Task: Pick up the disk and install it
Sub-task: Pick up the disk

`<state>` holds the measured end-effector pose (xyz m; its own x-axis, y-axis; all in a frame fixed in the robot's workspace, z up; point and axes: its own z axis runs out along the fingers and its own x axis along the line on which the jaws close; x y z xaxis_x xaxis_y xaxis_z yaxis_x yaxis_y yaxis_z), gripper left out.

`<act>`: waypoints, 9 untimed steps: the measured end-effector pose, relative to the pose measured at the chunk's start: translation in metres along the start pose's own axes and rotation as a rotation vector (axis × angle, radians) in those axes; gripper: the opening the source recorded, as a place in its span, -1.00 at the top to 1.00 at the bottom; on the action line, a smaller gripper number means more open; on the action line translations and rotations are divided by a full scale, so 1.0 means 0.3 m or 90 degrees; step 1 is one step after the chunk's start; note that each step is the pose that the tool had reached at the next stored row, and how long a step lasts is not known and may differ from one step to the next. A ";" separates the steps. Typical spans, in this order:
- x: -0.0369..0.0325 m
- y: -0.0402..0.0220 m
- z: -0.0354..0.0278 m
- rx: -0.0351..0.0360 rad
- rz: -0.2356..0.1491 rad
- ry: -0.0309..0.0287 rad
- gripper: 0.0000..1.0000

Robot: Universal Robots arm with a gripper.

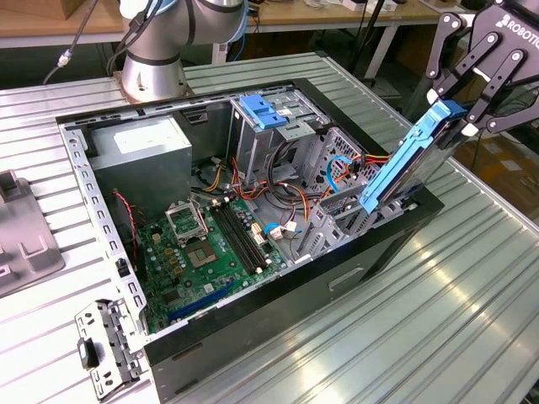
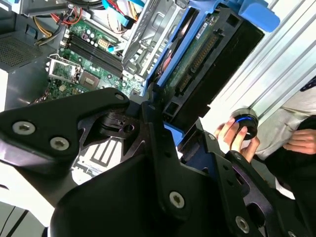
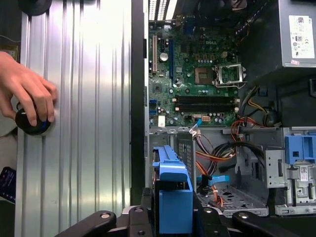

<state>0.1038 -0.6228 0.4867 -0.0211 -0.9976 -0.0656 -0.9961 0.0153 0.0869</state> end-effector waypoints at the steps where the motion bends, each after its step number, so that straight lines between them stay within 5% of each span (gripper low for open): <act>1: 0.000 -0.003 0.000 -0.0001 0.000 -0.0015 0.26; 4: -0.005 -0.009 0.000 -0.0002 -0.001 -0.0067 0.26; 9: -0.023 -0.020 0.000 -0.0004 -0.004 -0.0070 0.26</act>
<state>0.1099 -0.6161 0.4867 -0.0160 -0.9969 -0.0770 -0.9962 0.0093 0.0871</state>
